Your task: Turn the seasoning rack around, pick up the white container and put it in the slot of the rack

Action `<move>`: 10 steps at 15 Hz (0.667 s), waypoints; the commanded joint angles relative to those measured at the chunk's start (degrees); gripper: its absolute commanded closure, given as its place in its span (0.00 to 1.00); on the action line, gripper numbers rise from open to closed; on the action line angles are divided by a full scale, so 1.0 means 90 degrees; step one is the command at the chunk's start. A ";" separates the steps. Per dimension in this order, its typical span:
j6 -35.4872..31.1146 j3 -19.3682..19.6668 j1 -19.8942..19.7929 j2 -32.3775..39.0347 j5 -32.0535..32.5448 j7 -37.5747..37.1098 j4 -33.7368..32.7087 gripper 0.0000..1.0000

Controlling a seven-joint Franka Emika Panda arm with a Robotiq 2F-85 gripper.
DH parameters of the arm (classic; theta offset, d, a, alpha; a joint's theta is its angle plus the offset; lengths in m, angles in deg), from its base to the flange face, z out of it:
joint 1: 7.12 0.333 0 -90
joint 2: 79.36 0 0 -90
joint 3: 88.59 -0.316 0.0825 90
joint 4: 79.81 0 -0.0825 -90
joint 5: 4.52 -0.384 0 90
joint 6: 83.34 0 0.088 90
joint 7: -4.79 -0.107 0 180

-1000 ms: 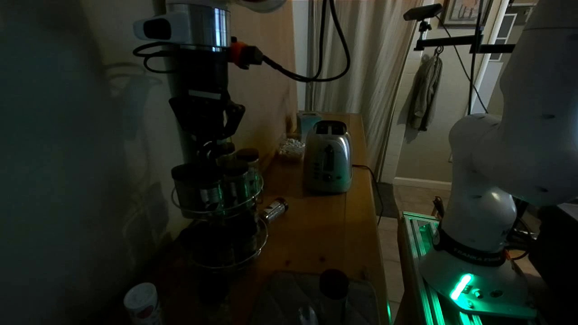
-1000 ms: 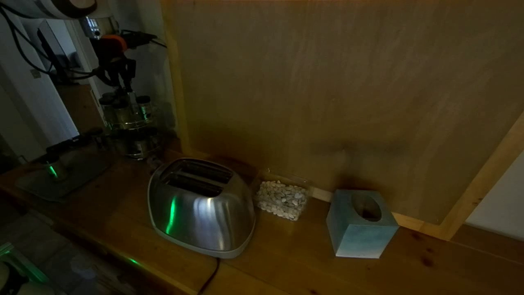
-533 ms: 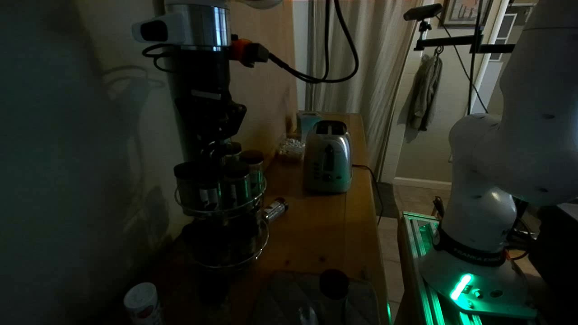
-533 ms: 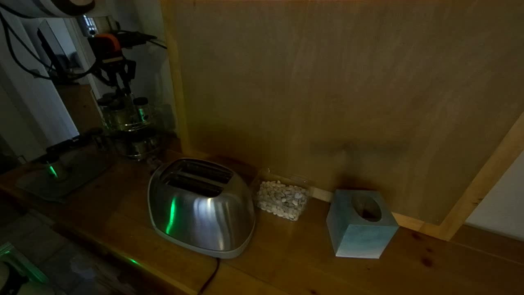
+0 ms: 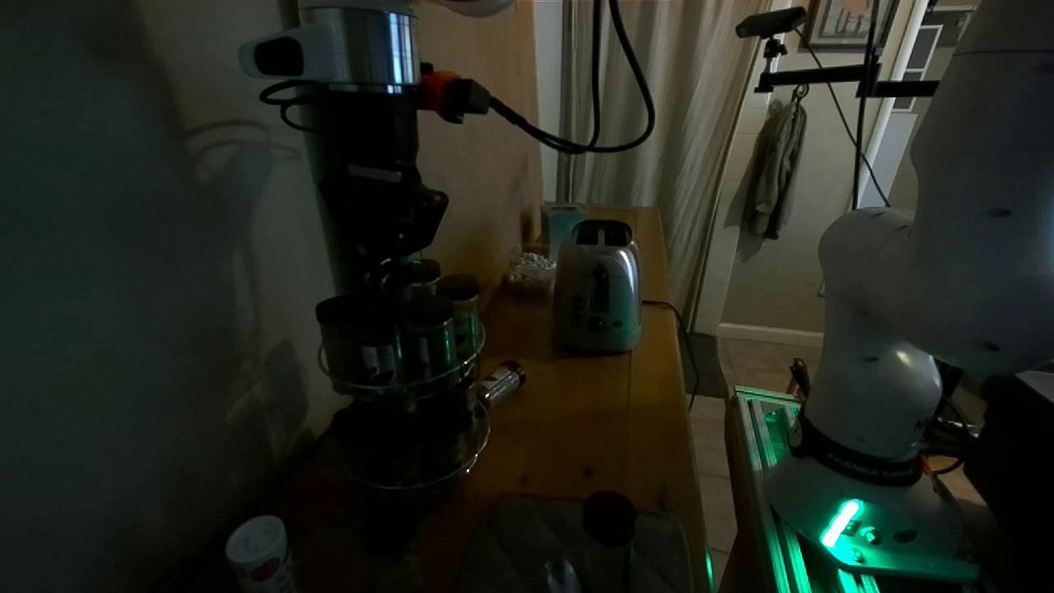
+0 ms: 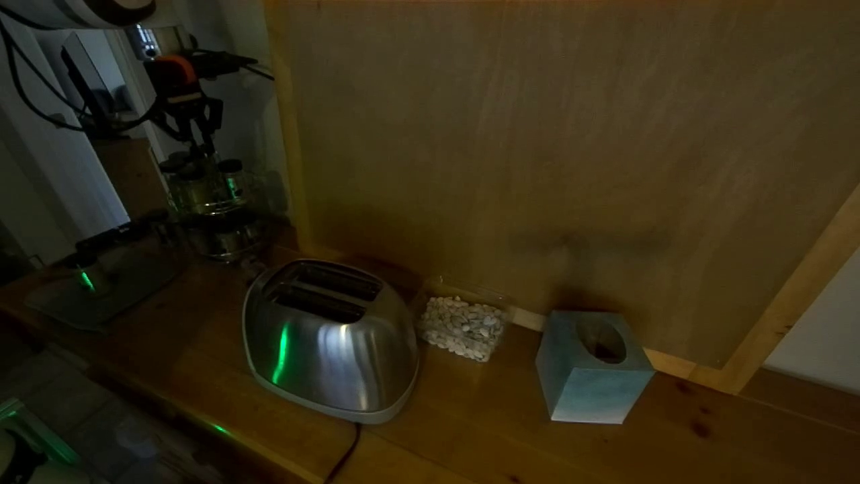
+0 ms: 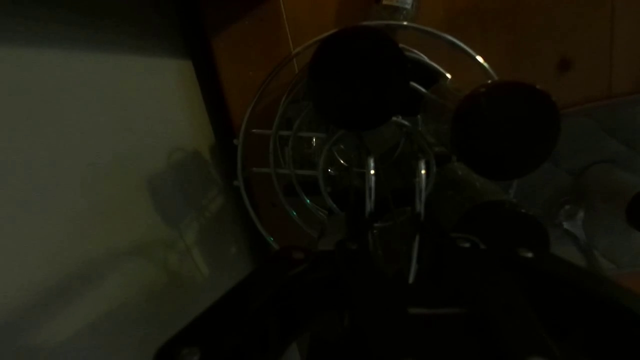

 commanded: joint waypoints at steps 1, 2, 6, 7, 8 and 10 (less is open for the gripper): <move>-0.0051 -0.0069 -0.0037 0.0046 0.0071 -0.0465 0.0006 0.92; -0.0027 -0.0071 -0.0045 0.0081 0.0059 -0.0696 -0.0023 0.92; 0.0084 -0.0114 -0.0048 0.0128 0.0336 -0.1531 -0.0044 0.92; 0.0136 -0.0133 -0.0049 0.0151 0.0430 -0.1819 -0.0072 0.92; 0.0206 -0.0184 -0.0032 0.0228 0.0542 -0.2221 -0.0147 0.92; 0.0324 -0.0252 -0.0015 0.0276 0.0671 -0.2917 -0.0207 0.92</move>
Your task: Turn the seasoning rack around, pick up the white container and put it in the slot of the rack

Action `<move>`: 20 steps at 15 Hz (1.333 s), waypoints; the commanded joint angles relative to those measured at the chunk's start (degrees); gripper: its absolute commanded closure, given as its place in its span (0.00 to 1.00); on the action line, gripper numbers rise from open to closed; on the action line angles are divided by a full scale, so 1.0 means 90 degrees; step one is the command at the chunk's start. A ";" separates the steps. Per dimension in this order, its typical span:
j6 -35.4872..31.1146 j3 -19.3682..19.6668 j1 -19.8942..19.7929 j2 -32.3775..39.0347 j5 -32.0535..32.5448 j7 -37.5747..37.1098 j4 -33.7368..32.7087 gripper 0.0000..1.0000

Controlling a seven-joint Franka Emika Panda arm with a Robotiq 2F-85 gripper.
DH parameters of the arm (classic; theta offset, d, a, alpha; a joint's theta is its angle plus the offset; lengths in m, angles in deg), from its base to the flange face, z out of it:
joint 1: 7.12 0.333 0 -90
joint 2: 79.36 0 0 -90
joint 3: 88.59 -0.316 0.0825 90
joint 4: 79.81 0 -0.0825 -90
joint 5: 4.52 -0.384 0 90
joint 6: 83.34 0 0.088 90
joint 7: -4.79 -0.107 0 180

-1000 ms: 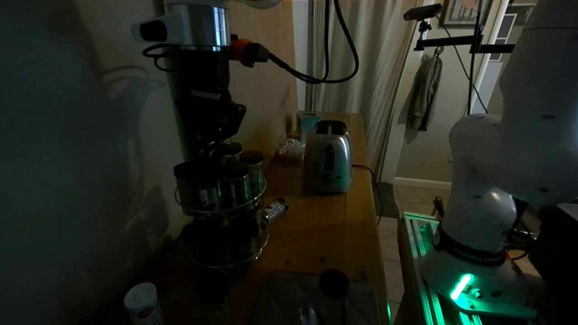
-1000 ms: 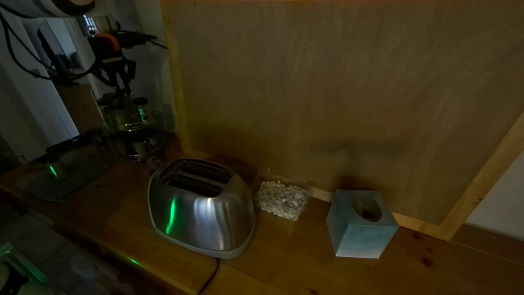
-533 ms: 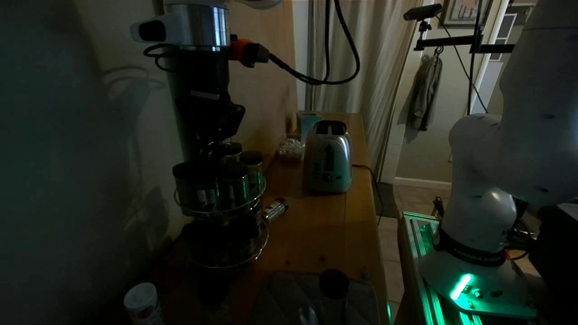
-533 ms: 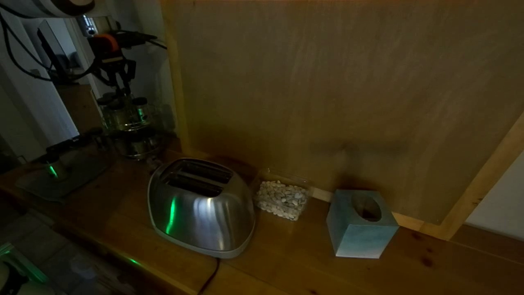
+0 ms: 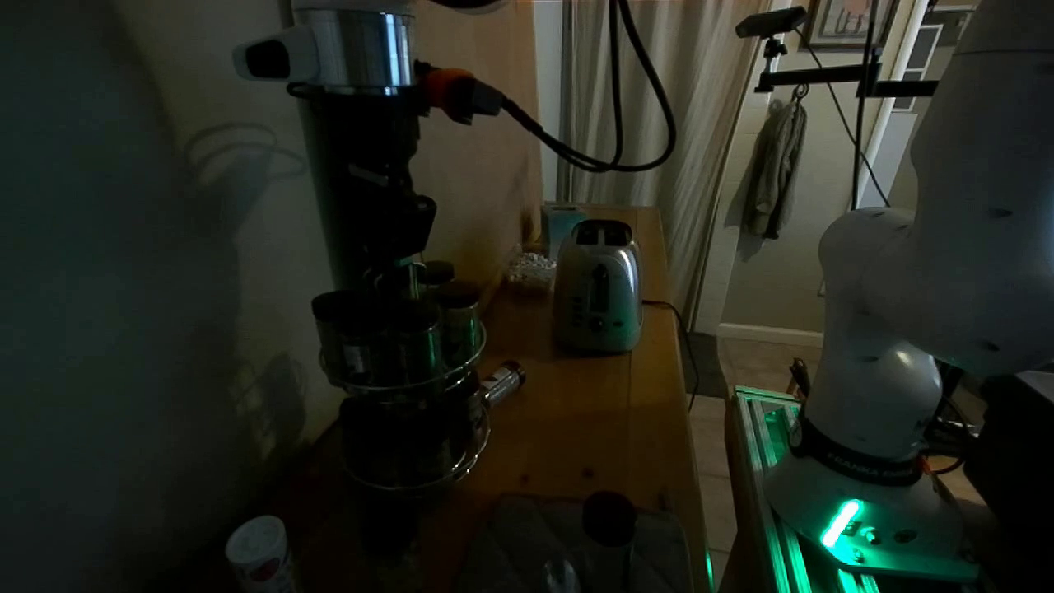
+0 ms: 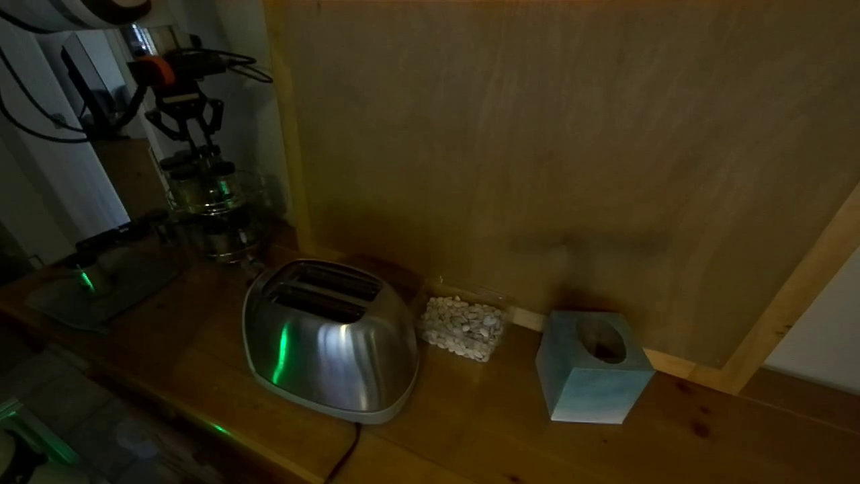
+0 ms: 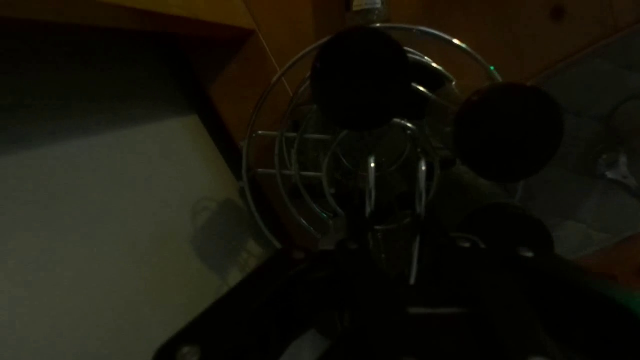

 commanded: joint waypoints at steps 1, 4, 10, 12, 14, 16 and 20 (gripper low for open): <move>0.0352 -0.0148 -0.0022 0.0252 0.0419 -0.1277 -0.0191 0.92; 0.0509 -0.0162 -0.0018 0.0323 0.0390 -0.1979 -0.0279 0.92; 0.0332 -0.0134 -0.0005 0.0161 0.0242 -0.1824 -0.0244 0.72; 0.0332 -0.0134 -0.0005 0.0161 0.0242 -0.1833 -0.0244 0.72; 0.0328 -0.0161 -0.0009 0.0209 0.0371 -0.2201 -0.0269 0.92; 0.0560 -0.0225 0.0006 0.0311 0.0505 -0.2953 -0.0366 0.92; 0.0891 -0.0344 0.0033 0.0403 0.0758 -0.4450 -0.0503 0.92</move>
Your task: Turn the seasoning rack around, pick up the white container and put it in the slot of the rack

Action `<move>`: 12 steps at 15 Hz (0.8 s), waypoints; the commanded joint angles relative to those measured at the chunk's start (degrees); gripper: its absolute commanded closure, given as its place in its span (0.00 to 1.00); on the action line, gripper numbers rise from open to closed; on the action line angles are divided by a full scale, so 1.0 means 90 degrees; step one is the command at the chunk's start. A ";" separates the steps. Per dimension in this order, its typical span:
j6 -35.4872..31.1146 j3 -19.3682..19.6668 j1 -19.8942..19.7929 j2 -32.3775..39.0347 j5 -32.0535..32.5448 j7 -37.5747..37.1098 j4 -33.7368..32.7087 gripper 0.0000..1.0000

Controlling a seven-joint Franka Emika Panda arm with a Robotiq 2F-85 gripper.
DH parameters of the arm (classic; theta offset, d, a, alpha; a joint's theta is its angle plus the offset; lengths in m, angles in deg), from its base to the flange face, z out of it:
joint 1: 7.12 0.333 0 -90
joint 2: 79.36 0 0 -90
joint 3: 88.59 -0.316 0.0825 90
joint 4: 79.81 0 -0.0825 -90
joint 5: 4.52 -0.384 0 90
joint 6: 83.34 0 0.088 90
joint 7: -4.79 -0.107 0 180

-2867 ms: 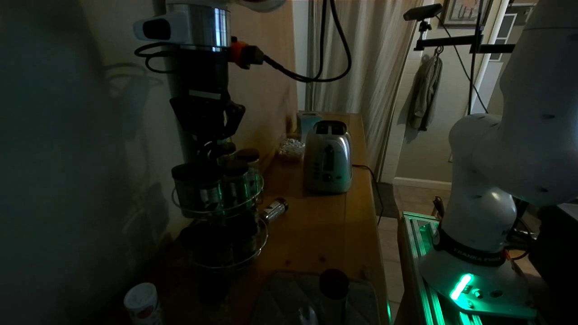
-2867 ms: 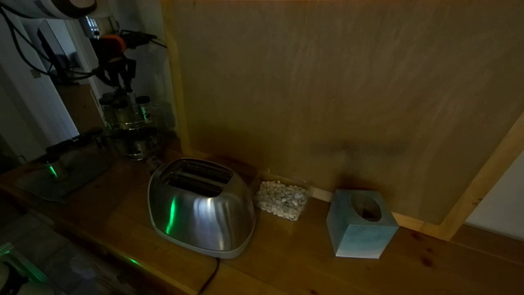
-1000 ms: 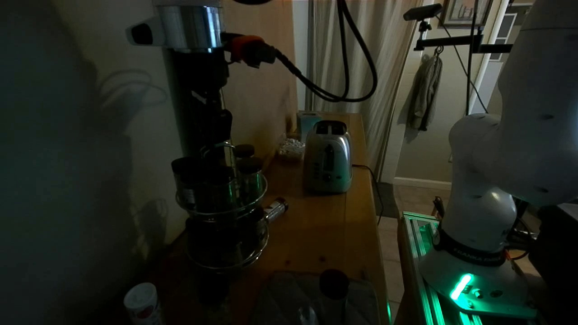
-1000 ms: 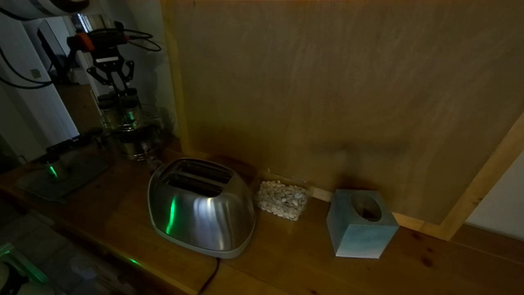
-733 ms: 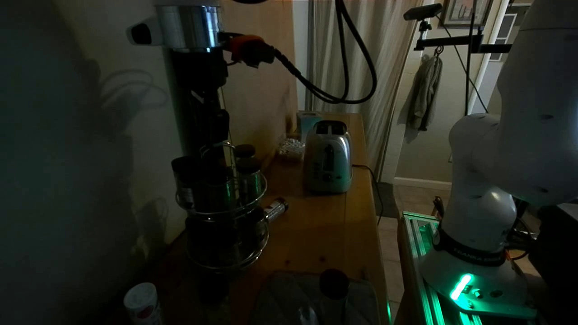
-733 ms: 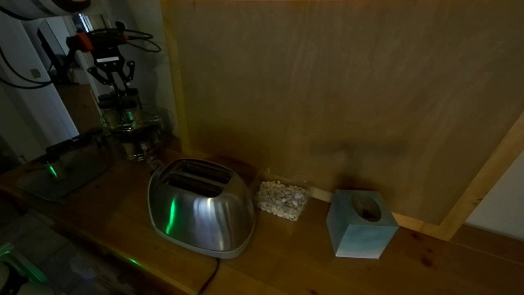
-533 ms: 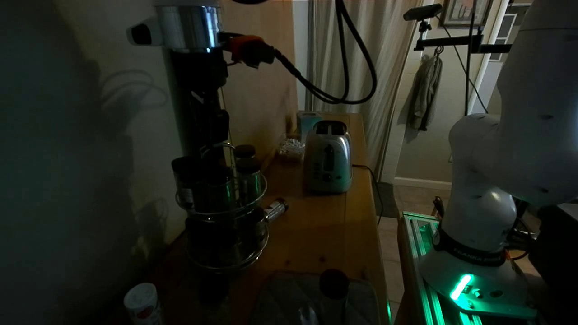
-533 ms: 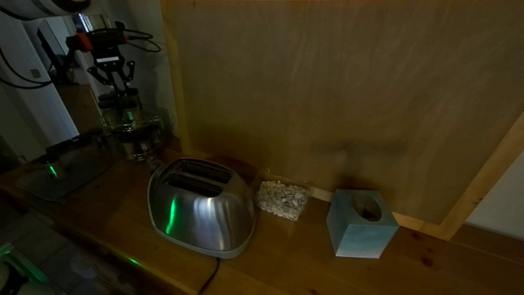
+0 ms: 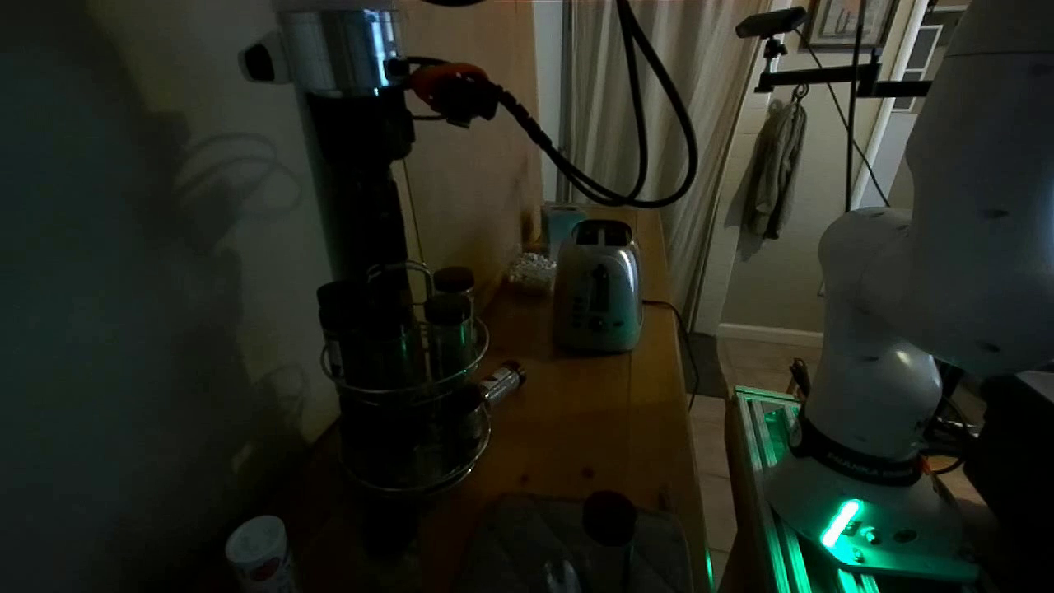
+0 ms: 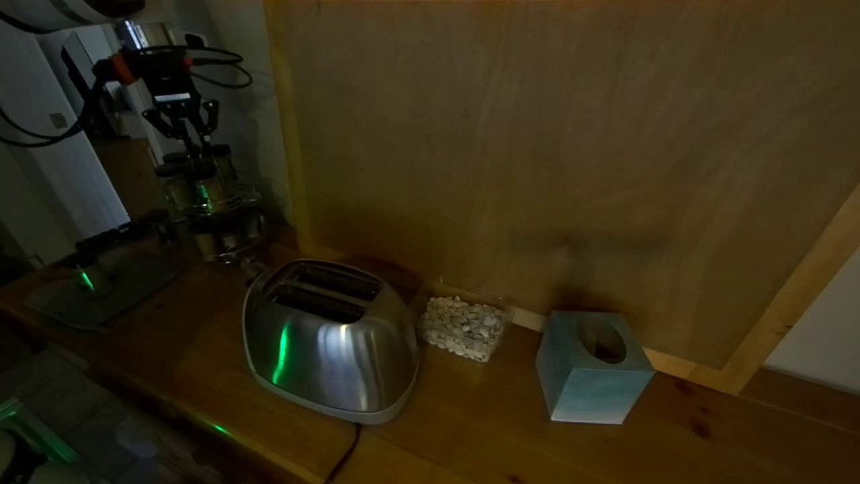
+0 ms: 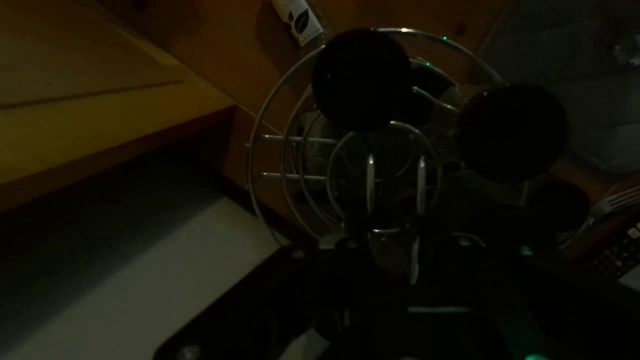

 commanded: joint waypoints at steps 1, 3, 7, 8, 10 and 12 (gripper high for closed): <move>0.0494 -0.0143 0.0022 0.0245 0.0418 -0.1363 -0.0241 0.92; 0.0658 -0.0156 0.0011 0.0350 0.0499 -0.1988 -0.0345 0.92; 0.0512 -0.0102 0.0003 0.0291 0.0406 -0.2253 -0.0370 0.72; 0.0565 -0.0094 0.0001 0.0343 0.0406 -0.2406 -0.0438 0.72; 0.0610 -0.0088 -0.0001 0.0410 0.0406 -0.2514 -0.0508 0.72; 0.0628 -0.0087 0.0000 0.0424 0.0406 -0.2538 -0.0522 0.72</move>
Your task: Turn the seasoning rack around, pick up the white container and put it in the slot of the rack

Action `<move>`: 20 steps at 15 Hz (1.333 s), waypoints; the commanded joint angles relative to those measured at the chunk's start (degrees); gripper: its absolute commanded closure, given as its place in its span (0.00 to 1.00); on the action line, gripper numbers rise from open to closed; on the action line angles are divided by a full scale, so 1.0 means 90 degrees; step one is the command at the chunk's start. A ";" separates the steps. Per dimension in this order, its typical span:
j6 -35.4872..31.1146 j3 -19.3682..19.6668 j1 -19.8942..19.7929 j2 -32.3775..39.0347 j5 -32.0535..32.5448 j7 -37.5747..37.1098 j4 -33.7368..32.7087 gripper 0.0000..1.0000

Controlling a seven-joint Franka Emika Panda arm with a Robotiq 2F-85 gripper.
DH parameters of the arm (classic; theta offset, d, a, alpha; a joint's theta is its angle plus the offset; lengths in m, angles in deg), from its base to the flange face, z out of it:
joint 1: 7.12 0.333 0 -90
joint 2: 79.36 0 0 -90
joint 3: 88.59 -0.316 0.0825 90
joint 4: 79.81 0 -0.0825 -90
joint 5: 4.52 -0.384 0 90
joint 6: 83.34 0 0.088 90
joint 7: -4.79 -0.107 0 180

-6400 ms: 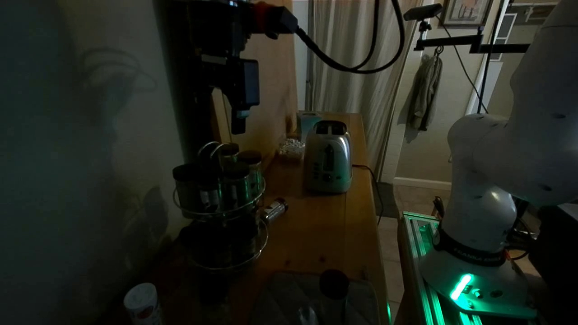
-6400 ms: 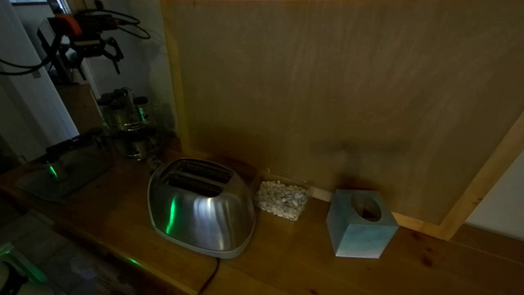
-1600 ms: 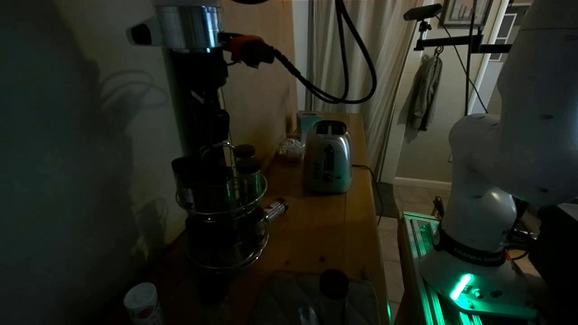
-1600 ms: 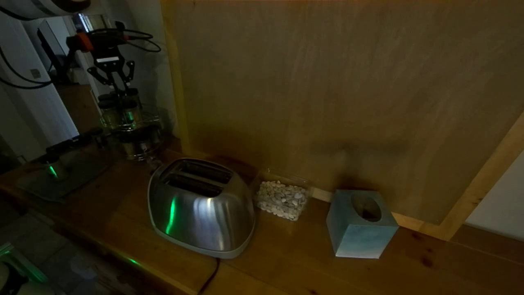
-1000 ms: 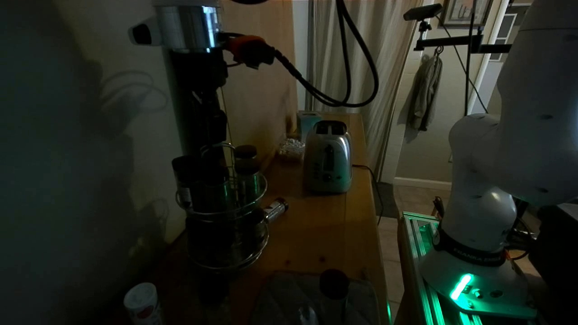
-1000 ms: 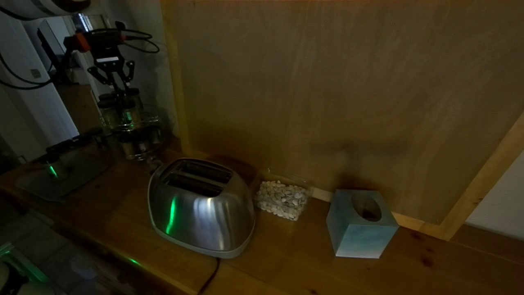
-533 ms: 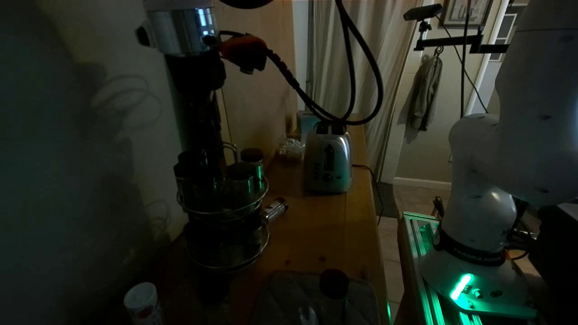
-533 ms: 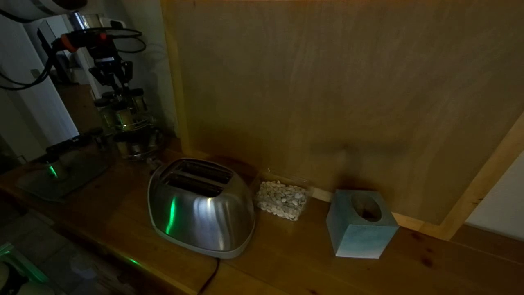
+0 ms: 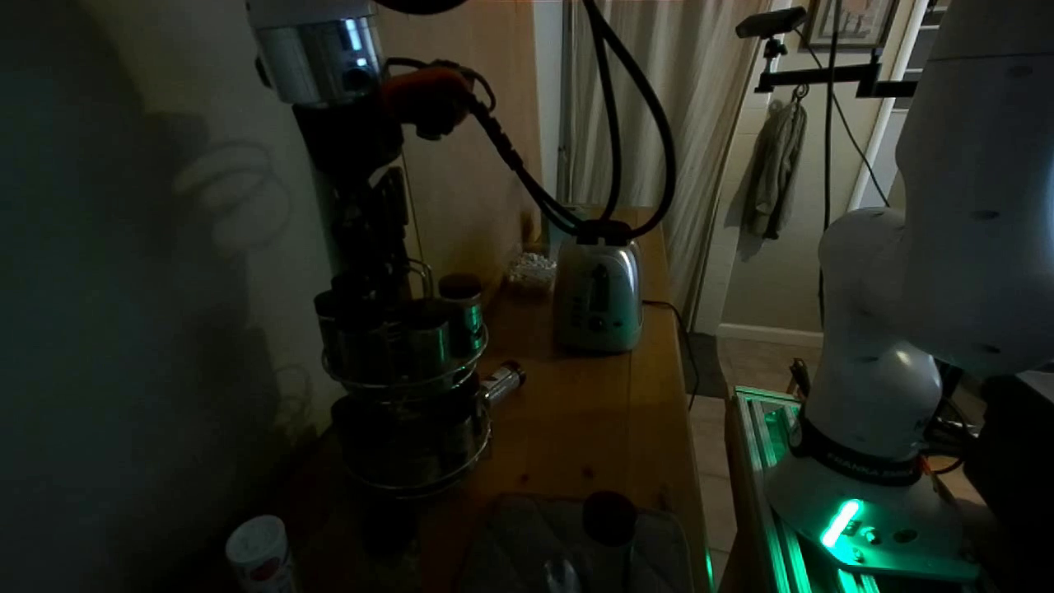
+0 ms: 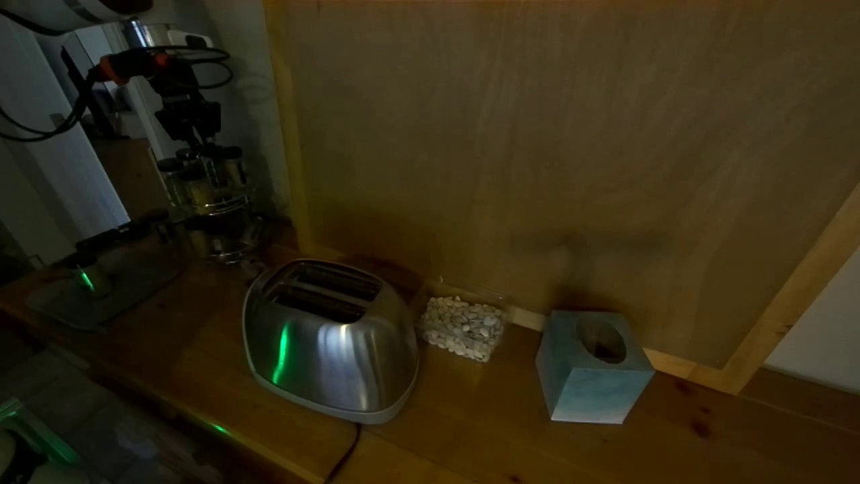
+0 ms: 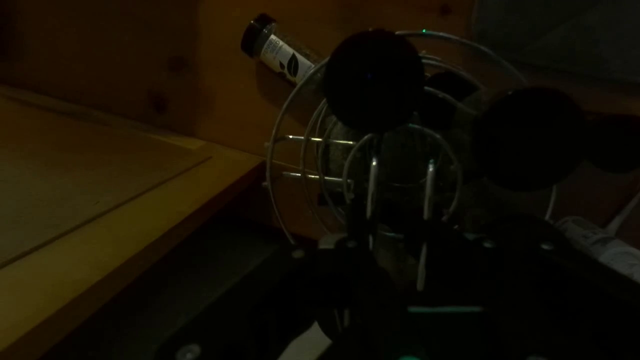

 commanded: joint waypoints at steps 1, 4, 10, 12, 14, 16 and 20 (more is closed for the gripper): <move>0.0028 0.0003 0.0010 0.0011 0.0000 -0.0009 -0.0026 0.72; 0.0310 0.0011 0.0006 0.0196 0.0007 -0.0557 -0.0219 0.93; 0.0972 0.0045 0.0052 0.0494 0.0018 -0.2249 -0.0642 0.93; 0.1199 0.0052 0.0078 0.0586 -0.0050 -0.2677 -0.0774 0.93; 0.1359 0.0064 0.0099 0.0671 -0.0129 -0.3067 -0.0902 0.92; 0.1453 0.0077 0.0109 0.0748 -0.0238 -0.3431 -0.0954 0.97; 0.1262 0.0133 0.0075 0.0853 -0.0667 -0.4012 -0.0980 1.00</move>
